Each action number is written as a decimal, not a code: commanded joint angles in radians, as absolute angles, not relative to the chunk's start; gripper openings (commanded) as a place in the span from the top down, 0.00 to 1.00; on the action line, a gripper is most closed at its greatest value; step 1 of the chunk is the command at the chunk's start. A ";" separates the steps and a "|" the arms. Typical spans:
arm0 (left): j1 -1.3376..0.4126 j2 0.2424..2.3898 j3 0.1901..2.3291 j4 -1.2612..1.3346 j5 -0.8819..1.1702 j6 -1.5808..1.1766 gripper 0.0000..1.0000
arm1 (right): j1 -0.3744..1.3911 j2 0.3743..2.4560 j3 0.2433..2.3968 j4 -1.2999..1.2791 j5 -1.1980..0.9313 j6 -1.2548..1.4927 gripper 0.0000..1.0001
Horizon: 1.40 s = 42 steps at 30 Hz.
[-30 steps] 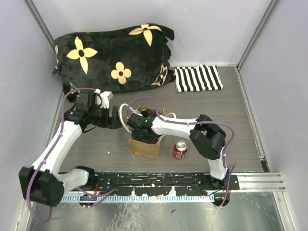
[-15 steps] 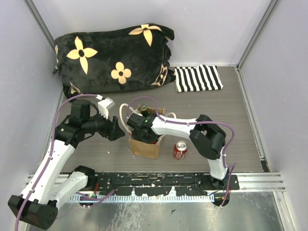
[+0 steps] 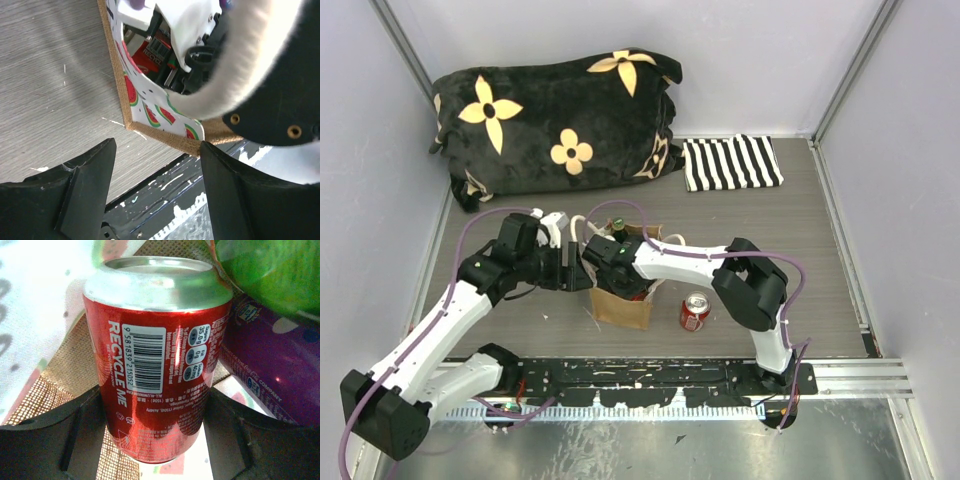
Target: Place the beverage into the canvas bag
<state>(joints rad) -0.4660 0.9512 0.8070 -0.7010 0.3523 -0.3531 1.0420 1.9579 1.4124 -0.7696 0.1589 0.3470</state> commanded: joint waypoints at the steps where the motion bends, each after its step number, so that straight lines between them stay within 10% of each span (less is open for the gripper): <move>1: -0.470 0.999 0.786 -0.612 0.288 -0.455 0.27 | 1.030 1.982 1.465 -0.777 0.169 0.355 0.99; 29: -0.469 0.972 0.740 -0.551 0.442 -0.492 0.41 | 1.005 1.955 1.465 -0.793 0.151 0.354 0.99; 42: -0.469 0.950 0.683 -0.525 0.408 -0.525 0.97 | 1.006 1.901 1.487 -0.781 0.191 0.376 0.99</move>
